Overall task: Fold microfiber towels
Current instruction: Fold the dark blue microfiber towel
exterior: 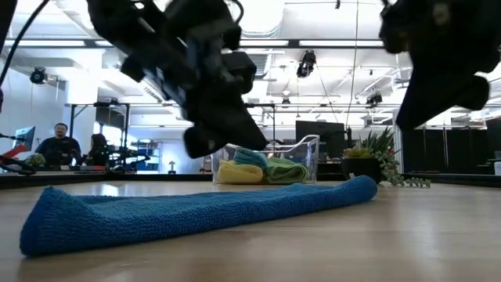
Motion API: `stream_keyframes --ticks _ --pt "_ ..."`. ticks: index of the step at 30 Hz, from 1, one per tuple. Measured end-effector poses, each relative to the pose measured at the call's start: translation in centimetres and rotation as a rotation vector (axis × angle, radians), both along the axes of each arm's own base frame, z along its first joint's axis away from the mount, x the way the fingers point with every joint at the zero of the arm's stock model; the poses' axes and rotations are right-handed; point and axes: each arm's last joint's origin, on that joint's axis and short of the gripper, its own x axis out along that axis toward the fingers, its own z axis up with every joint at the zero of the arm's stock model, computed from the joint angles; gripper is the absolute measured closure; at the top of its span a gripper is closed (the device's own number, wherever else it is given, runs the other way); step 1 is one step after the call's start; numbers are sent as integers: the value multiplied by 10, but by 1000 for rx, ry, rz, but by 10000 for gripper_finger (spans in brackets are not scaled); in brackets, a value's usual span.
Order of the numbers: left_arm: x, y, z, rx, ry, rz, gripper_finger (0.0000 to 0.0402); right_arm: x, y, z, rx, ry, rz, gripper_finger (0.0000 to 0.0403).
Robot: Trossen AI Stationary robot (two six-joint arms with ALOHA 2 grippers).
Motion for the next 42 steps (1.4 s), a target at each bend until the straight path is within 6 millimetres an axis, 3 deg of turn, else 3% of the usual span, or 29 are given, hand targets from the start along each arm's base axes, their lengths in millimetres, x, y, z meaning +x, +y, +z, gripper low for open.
stream_keyframes --ticks 4,7,12,21,25,32,42 --pt "3 26 0 69 -18 22 402 -6 11 2 19 -16 14 364" --pt "3 34 0 115 -31 11 402 -9 16 2 27 -15 21 364" --pt "5 36 -1 169 -45 -17 402 -10 16 2 13 -15 26 364" --pt "46 32 -34 181 55 -31 402 -10 13 2 -62 -27 20 364" --pt "53 34 -35 234 142 17 401 -11 15 4 -35 -20 31 364" --pt "40 38 -30 333 263 94 401 -12 17 5 -28 -21 42 364" --pt "-7 45 -28 475 564 131 401 -10 11 3 -91 -23 50 364"
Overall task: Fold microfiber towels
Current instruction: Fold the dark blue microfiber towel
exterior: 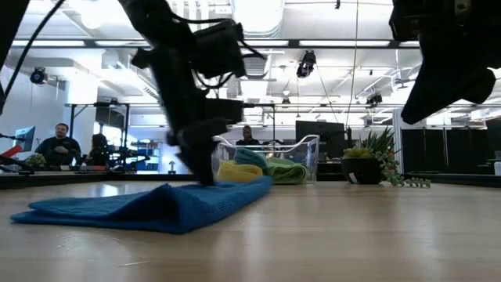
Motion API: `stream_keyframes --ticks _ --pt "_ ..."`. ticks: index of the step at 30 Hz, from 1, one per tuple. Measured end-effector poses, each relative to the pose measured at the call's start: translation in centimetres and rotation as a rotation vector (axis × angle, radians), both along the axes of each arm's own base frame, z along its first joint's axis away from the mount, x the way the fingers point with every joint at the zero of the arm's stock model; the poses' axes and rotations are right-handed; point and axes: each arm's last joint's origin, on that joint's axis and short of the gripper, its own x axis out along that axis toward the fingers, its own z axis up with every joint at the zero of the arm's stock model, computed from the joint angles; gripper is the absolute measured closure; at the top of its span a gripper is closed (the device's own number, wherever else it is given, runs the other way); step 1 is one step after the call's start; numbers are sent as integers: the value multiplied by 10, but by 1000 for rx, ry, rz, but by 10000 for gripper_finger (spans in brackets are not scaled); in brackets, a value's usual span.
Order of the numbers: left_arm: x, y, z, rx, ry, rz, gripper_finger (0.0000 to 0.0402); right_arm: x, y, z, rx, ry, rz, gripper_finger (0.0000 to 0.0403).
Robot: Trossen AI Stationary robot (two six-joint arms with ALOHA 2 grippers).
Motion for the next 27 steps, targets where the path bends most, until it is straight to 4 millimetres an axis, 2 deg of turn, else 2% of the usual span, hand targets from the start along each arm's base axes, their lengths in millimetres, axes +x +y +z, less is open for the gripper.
stream_keyframes --ticks 6,8,13,17,22,24,27 --pt "-23 -3 -4 -15 138 11 401 3 -5 0 -8 -6 -21 364" --pt "-27 -5 0 -14 152 5 401 3 -5 0 -12 -14 -26 364" --pt "-41 -9 28 31 130 20 402 8 -2 2 -4 -68 -27 364" --pt "-52 -10 69 51 -45 3 402 18 3 10 -23 -201 27 364" --pt "-79 -23 94 -18 -151 -101 402 35 11 26 -125 -383 157 364" --pt "-92 -33 97 -85 -205 -149 402 42 11 29 -152 -435 188 364" --pt "-108 -49 84 -195 -255 -164 401 59 7 27 -104 -501 198 364"
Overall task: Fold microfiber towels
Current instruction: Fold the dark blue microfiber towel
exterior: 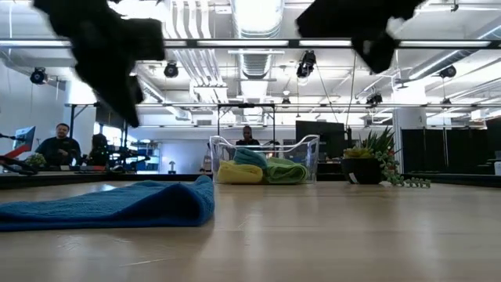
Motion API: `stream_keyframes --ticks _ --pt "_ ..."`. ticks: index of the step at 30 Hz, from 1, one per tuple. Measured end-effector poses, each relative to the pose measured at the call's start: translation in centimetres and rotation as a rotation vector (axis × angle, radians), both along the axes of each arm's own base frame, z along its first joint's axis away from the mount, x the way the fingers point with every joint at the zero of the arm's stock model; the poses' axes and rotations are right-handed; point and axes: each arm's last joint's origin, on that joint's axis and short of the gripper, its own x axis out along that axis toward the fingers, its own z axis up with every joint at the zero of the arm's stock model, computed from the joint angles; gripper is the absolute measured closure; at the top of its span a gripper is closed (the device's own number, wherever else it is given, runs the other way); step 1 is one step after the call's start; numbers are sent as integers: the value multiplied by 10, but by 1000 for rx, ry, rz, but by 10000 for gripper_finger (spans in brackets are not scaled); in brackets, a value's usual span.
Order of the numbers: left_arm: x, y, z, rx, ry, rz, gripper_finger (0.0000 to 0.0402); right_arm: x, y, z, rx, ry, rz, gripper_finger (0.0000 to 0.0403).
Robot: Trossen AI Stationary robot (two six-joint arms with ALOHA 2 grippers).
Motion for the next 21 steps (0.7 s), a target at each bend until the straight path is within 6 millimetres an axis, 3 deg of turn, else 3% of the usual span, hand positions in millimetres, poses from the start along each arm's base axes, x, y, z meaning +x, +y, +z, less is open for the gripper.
stream_keyframes --ticks 5,10,17,21 --pt "-19 -37 -35 -214 -115 49 402 35 -11 -30 171 107 120 364" --pt "-25 -70 -62 -281 -125 164 402 72 -1 -59 256 212 230 364" --pt "-11 -105 -87 -340 -34 163 402 119 23 -87 316 263 339 364" --pt "0 -122 -93 -357 -19 157 402 129 26 -93 337 274 365 364"
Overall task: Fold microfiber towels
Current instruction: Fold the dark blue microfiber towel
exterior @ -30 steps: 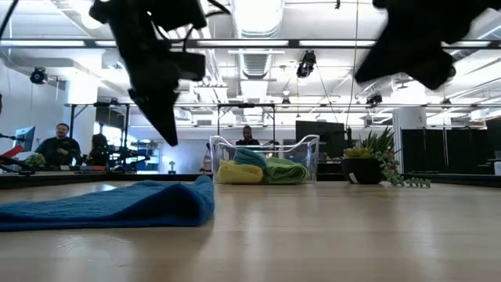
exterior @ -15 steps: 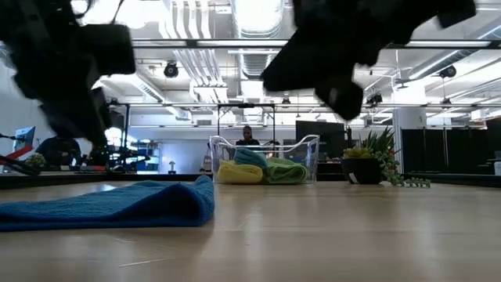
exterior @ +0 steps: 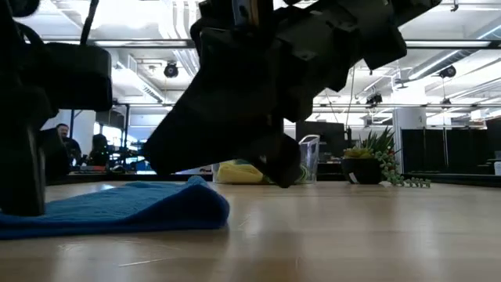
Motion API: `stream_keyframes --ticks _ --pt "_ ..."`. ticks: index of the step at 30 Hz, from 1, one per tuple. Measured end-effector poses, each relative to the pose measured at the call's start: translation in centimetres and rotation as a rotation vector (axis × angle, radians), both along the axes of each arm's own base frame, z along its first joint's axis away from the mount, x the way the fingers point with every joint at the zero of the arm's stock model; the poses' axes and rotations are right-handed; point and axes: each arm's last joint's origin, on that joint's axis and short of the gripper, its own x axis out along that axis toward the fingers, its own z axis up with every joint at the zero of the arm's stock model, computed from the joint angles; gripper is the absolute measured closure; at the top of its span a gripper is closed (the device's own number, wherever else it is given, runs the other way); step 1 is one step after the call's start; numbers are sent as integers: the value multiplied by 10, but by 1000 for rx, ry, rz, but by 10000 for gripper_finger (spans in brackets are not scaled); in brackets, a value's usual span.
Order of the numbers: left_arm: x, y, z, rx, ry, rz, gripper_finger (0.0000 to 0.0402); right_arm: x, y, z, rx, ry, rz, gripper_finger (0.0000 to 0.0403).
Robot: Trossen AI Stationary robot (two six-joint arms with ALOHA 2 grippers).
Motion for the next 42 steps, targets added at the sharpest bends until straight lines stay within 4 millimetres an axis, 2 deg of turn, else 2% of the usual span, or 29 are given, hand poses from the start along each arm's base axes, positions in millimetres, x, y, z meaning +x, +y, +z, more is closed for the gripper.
stream_keyframes --ticks 8,14,28,32,35,39,42 --pt "5 -17 -1 -11 7 -10 402 -3 -4 -5 19 51 -41 364" --pt "5 -16 -2 -5 7 -13 402 -14 -6 -15 -25 227 -15 365" --pt "4 -15 0 23 0 -29 402 -14 0 -3 -13 166 13 365" --pt "1 -14 12 73 -45 -78 402 -14 5 6 -33 98 59 365" --pt "-5 -16 31 83 -114 -118 402 -17 8 18 -88 33 127 365" --pt "-22 -26 52 165 -236 -216 402 -26 15 40 -188 -53 237 365" --pt "-41 -32 65 210 -281 -228 402 -37 16 56 -316 -58 264 365"
